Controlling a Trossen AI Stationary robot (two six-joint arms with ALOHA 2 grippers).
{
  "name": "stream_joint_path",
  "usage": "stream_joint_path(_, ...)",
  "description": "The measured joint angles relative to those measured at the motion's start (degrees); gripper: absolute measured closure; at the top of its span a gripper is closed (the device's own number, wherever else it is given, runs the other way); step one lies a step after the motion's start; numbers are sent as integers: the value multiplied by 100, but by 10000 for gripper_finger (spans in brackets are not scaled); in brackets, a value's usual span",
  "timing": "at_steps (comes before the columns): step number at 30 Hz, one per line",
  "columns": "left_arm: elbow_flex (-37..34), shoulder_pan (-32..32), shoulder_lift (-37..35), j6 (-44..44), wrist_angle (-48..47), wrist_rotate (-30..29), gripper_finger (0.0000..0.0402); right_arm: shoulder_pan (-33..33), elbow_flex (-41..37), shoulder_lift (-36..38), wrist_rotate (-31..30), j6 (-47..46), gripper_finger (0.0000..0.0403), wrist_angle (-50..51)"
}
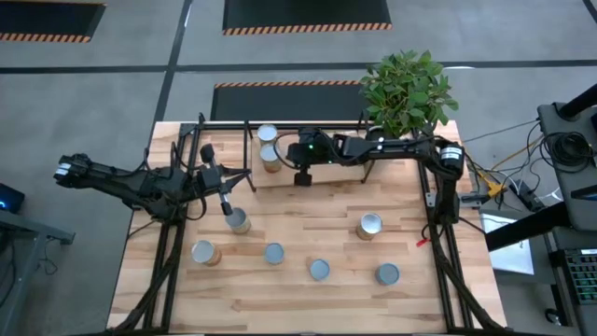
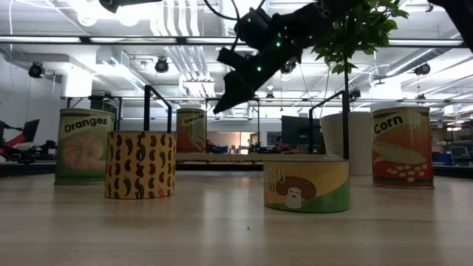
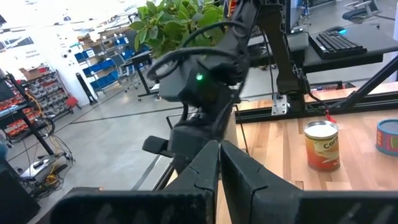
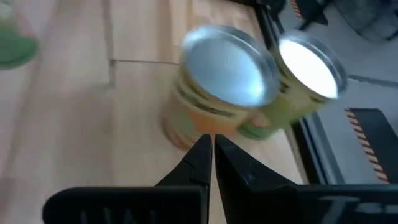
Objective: Pick and place cans onto a shelf
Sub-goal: Put the canned green beans on the shelf
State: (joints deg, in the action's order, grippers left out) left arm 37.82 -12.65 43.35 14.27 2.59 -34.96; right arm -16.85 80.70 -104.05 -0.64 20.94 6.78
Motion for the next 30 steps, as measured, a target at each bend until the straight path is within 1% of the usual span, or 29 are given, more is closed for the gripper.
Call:
stream_joint_path(3, 0, -2, 2, 2, 0, 0, 402, -92, -36, -131, -19, -67, 394, -136)
stream_joint_path(8, 0, 0, 2, 2, 3, -2, 402, -129, -56, -400, 45, -126, 394, -632)
stream_joint_path(12, 0, -1, 2, 22, 5, -1, 402, -120, -52, -450, 85, -97, 394, -933)
stream_joint_path(20, 0, 0, 2, 22, 0, 0, 402, -115, -52, -455, 111, -187, 394, -981)
stream_joint_path(30, -2, 0, 2, 22, 3, -1, 402, -104, -52, -461, 90, -187, 394, -1311)
